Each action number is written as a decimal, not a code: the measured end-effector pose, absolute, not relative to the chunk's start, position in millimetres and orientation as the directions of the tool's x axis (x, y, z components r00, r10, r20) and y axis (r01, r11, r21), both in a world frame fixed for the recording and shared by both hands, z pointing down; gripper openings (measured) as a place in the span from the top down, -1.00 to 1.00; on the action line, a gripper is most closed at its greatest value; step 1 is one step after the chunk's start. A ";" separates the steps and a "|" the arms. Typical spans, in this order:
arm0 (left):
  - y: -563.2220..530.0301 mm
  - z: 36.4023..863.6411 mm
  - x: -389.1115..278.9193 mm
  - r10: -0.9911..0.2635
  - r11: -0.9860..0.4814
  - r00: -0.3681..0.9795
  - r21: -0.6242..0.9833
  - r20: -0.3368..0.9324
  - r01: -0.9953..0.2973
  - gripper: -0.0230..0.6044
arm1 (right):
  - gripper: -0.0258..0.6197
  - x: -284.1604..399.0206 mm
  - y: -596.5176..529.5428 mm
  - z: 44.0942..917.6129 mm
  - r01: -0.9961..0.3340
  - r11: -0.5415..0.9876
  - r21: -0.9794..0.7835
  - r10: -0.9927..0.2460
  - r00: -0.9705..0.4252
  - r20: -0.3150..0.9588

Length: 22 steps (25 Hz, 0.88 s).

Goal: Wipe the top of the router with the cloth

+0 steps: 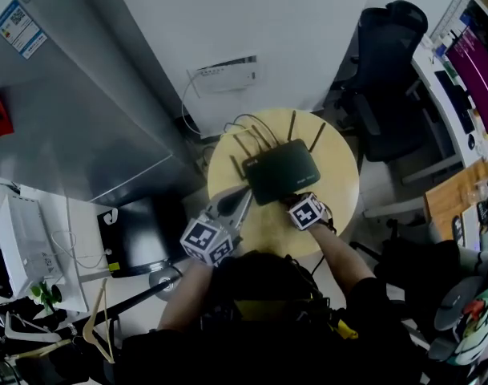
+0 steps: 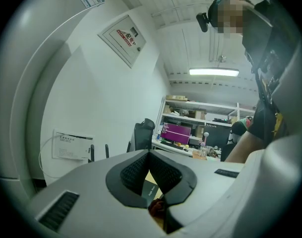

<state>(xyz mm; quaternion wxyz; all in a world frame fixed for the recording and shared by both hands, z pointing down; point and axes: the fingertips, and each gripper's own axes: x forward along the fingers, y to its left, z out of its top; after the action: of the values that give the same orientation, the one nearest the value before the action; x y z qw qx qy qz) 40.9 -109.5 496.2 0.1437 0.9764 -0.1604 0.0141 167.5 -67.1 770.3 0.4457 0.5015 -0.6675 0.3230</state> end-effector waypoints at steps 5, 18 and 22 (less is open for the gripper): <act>-108.5 497.6 44.5 -0.339 -0.895 0.937 0.280 0.081 -0.348 0.95 | 0.72 190.5 -68.6 769.9 -0.965 0.262 0.006 -0.394 -0.101 0.914; -105.1 500.8 57.9 -0.423 -0.860 0.904 0.288 0.060 -0.421 0.95 | 0.72 239.2 -68.6 772.2 -0.950 0.310 0.032 -0.371 -0.090 0.924; -105.1 499.5 59.1 -0.427 -0.860 0.902 0.282 0.061 -0.426 0.95 | 0.72 252.8 -68.4 772.9 -0.952 0.304 0.039 -0.365 -0.079 0.928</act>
<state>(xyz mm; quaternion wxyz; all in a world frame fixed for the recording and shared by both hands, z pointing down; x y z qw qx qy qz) 59.1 -105.1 499.5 0.1457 0.9643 -0.2209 -0.0015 252.8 -68.4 772.9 0.4621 0.4970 -0.6624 0.3174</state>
